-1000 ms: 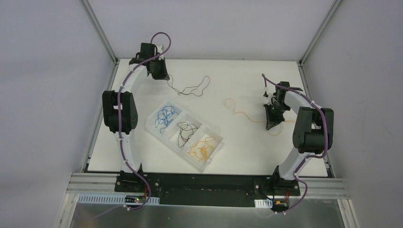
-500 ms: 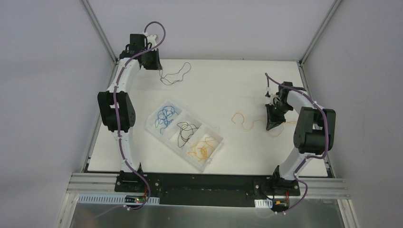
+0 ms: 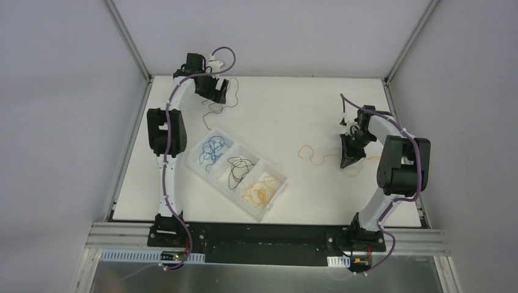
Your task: Untangle the cables
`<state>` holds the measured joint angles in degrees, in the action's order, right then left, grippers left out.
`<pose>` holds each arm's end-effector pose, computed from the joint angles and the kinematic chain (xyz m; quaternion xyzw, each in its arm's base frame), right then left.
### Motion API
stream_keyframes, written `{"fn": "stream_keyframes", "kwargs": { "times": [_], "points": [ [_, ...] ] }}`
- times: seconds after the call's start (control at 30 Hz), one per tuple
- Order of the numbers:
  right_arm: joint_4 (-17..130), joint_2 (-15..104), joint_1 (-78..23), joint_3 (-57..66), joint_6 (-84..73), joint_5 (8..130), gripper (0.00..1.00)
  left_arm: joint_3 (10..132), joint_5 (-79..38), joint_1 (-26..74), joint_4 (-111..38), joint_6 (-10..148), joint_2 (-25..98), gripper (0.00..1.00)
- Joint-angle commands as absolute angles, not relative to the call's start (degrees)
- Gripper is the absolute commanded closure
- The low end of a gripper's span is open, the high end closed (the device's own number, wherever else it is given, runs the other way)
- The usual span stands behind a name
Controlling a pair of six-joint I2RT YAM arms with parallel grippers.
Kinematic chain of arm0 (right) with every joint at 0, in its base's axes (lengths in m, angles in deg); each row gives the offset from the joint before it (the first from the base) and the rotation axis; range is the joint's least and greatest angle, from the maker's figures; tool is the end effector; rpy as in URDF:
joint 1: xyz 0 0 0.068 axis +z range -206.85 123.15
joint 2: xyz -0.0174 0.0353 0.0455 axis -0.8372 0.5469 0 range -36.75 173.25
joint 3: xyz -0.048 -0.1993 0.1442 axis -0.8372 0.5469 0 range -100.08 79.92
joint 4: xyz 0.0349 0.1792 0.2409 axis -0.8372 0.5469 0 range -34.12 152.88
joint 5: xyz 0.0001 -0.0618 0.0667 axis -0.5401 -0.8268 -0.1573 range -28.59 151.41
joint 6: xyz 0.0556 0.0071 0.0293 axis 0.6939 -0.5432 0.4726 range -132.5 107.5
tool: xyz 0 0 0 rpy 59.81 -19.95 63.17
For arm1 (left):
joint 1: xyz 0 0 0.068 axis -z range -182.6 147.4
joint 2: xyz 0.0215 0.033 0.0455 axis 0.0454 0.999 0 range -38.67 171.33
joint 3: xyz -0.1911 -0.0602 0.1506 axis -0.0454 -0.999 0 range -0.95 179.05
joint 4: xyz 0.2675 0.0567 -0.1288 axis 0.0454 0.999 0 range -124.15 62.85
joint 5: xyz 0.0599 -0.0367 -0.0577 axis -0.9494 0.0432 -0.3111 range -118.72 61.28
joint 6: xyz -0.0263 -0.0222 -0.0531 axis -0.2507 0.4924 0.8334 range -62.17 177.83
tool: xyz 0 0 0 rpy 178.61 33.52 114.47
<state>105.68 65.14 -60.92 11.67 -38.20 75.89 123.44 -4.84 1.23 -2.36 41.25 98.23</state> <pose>0.3567 -0.0133 0.1194 -0.1929 0.9715 0.1071 0.0872 0.5724 -0.0581 0.1916 0.2388 0.8731 -0.1473 0.3987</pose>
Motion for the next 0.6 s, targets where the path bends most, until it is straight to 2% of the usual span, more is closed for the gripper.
{"fn": "stream_keyframes", "kwargs": {
  "times": [0.0,0.2,0.33,0.57],
  "points": [
    [107.7,66.1,-60.6,10.0,-37.8,76.8,1.00,128.5,-7.0,3.4,-1.6,28.6,99.5,0.01],
    [107.9,66.2,-60.6,10.2,-37.6,76.5,1.00,137.0,-8.9,4.0,-2.6,25.8,107.1,0.05],
    [108.0,66.1,-60.6,10.5,-37.8,76.2,1.00,139.7,-9.4,4.4,-3.1,26.0,109.7,0.16],
    [108.2,66.0,-60.7,10.0,-37.9,76.2,1.00,127.7,-2.0,4.5,-1.8,33.4,100.3,0.32]
  ]
}}
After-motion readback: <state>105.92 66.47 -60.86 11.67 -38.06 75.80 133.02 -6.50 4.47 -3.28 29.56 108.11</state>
